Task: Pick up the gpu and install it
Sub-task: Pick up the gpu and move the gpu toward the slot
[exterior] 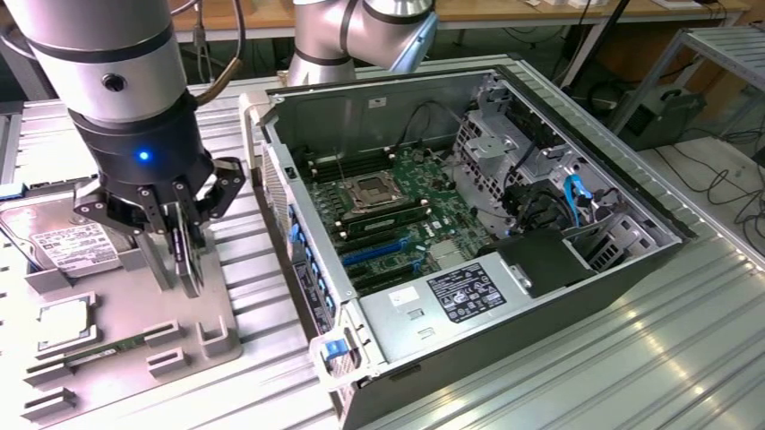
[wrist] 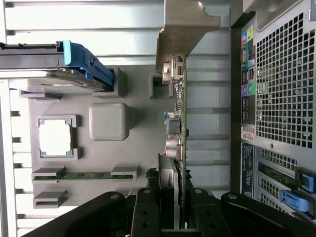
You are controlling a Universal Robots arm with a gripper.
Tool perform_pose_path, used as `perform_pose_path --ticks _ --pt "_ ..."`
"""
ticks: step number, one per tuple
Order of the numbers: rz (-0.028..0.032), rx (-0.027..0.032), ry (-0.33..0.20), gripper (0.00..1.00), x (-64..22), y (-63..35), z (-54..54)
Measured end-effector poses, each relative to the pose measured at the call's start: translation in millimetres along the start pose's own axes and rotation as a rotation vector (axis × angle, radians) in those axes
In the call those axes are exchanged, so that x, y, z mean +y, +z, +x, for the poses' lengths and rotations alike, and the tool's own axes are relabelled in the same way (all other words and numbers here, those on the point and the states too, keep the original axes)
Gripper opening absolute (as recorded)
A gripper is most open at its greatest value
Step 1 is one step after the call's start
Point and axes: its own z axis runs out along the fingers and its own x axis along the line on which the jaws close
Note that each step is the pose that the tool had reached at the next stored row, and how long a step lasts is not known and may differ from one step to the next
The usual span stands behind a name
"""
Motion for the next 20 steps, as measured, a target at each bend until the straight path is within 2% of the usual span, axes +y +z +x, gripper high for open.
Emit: perform_pose_path --ticks 20 --pt "0.0 0.0 0.0 0.28 0.6 -25.4 -0.3"
